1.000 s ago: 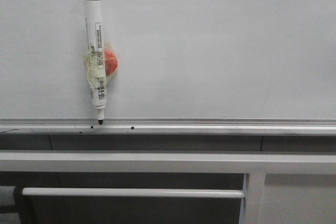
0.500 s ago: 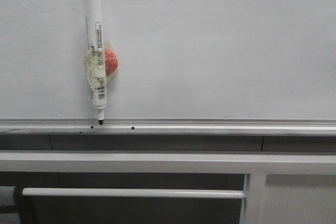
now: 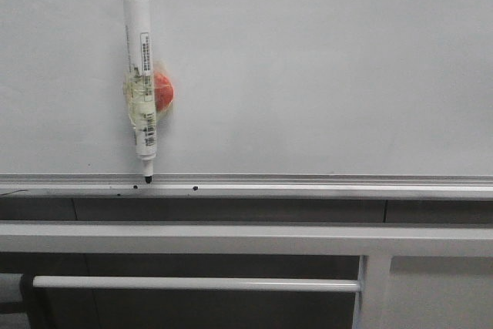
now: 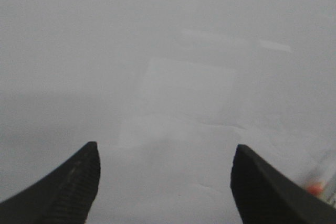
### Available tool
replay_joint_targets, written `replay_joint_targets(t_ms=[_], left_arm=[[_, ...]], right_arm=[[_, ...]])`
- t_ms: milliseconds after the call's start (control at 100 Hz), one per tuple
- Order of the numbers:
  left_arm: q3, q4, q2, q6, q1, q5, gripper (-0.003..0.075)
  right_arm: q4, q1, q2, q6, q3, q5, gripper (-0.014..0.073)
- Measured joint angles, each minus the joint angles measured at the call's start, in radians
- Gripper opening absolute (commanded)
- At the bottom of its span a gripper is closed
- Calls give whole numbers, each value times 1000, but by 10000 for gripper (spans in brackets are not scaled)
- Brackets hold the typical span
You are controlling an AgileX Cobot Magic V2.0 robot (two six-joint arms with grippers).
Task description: Write number 1 on whiteboard
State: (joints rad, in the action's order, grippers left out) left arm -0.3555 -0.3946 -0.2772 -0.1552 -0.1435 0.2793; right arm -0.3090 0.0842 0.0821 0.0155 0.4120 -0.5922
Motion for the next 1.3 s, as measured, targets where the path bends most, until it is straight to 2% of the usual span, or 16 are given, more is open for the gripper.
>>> replay_joint_targets(t_ms=[90,230,530,890,1300], left_arm=[[0,-62,-30,-73,-45,4,472],[41,-102,-51,-115,-112,-26,472],[159,-190,-53,-122,-227,-125,472],[236,-217,-53,-123,-367,-279,472],[238,-213,-53,-123,-400,-340,472]], right_arm=[[0,0,2,0,0,-3,-43],[-2,0,2,0,0,-5,-43],[-2,0,3,0,0,-7,-43],[-2,0,3,2,0,-27,-43],[-2,0,3,2,0,-27,-43]])
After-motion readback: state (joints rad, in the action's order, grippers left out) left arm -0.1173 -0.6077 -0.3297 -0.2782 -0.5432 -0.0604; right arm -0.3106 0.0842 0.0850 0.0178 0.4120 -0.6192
